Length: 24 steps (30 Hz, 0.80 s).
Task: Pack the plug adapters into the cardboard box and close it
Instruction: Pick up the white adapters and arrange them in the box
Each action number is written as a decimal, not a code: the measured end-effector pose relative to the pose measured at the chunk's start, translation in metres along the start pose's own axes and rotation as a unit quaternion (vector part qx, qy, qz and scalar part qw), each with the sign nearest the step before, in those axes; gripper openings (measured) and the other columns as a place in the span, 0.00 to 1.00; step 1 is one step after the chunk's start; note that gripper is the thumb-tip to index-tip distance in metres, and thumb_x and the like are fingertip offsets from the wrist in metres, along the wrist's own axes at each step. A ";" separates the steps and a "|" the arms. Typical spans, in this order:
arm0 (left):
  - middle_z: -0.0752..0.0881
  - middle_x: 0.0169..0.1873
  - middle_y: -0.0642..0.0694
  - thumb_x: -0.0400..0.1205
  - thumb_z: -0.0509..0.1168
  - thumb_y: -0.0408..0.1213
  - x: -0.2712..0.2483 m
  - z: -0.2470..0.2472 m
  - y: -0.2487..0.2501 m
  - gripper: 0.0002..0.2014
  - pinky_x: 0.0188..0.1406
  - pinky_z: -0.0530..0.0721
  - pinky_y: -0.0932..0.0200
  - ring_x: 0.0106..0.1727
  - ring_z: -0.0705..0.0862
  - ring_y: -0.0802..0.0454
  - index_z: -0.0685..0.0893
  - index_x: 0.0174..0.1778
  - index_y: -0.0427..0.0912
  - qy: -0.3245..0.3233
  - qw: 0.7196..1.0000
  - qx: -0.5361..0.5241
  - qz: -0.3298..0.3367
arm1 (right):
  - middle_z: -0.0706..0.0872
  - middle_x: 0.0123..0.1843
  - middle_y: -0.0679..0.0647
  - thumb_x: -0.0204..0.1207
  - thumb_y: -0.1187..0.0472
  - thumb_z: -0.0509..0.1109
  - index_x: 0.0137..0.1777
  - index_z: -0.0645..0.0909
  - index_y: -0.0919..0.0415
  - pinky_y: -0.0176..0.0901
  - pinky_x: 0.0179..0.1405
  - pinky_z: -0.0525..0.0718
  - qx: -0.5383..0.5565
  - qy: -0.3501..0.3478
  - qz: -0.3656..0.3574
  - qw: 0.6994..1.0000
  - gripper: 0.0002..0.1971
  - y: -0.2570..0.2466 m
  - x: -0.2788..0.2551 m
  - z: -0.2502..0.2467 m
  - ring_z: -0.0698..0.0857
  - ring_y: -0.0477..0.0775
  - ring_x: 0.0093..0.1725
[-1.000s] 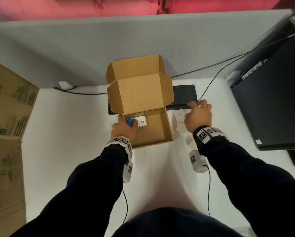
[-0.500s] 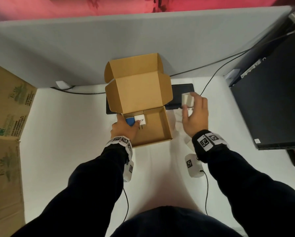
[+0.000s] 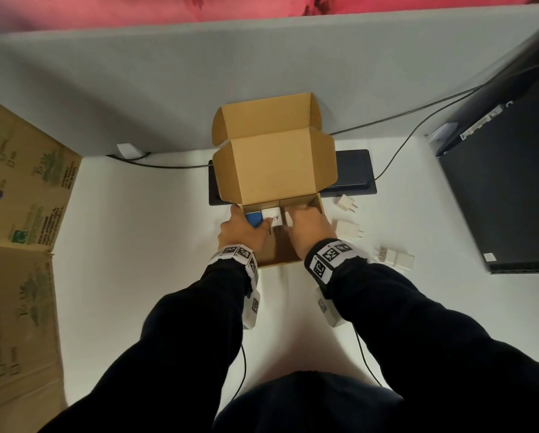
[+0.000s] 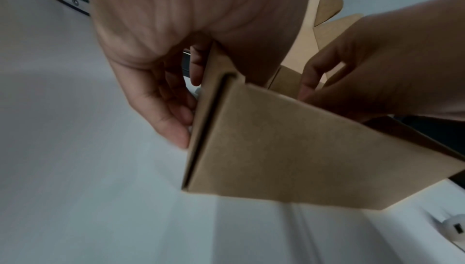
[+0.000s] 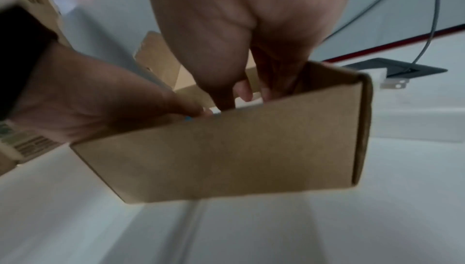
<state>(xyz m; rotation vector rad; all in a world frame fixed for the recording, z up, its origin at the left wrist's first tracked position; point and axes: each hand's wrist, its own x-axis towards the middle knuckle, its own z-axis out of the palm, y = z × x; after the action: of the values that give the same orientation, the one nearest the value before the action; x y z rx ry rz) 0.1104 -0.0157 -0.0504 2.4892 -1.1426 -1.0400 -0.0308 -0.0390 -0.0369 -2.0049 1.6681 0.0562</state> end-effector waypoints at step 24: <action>0.78 0.50 0.38 0.74 0.70 0.47 -0.030 -0.001 -0.001 0.21 0.39 0.84 0.41 0.47 0.79 0.36 0.72 0.53 0.37 0.230 0.965 -0.014 0.129 | 0.78 0.65 0.61 0.73 0.64 0.70 0.63 0.80 0.58 0.56 0.61 0.82 0.065 0.082 0.054 0.993 0.17 0.106 -0.042 -0.027 0.75 0.65 0.67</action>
<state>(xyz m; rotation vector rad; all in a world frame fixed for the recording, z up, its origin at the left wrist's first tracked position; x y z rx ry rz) 0.0981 0.0069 -0.0347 2.3009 -1.2365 -0.3770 -0.1473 -0.0226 -0.0376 -1.8645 1.8322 -0.1797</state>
